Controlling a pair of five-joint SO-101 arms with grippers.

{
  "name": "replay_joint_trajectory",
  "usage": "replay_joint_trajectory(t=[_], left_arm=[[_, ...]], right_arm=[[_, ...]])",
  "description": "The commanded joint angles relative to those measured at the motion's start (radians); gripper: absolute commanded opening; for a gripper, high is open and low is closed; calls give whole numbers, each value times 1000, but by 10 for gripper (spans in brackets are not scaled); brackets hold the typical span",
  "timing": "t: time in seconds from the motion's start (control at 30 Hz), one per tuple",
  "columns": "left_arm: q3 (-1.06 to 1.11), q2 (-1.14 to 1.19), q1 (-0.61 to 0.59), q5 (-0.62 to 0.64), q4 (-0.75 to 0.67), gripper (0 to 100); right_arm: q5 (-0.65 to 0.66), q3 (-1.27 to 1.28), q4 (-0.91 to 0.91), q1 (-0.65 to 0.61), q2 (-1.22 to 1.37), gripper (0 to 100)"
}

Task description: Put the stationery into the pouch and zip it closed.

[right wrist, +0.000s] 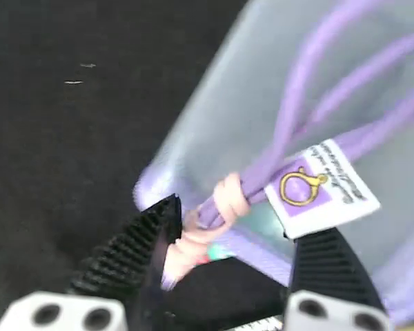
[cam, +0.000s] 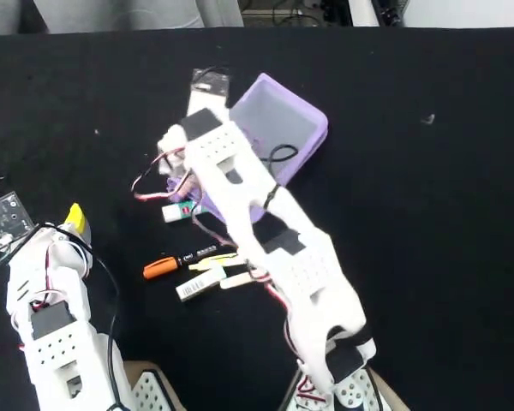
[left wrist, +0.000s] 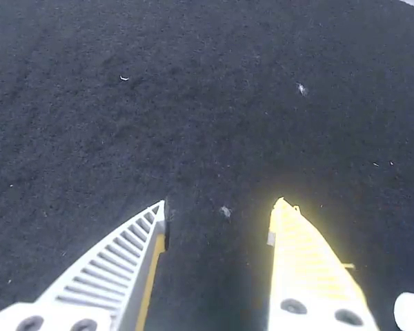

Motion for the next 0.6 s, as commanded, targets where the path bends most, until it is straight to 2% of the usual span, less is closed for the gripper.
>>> replay_joint_trajectory(t=[0.0,0.2,0.4,0.57], left_arm=[[-10,-9,-1,6,-21,245],[-10,-9,-1,6,-21,245],[-10,-9,-1,6,-21,245],[-10,-9,-1,6,-23,245]], right_arm=[[43,-133,172,40,71,250],[169,-291,262,21,209,246],[219,-349,267,-12,193,138],[235,-349,267,-63,84,181]])
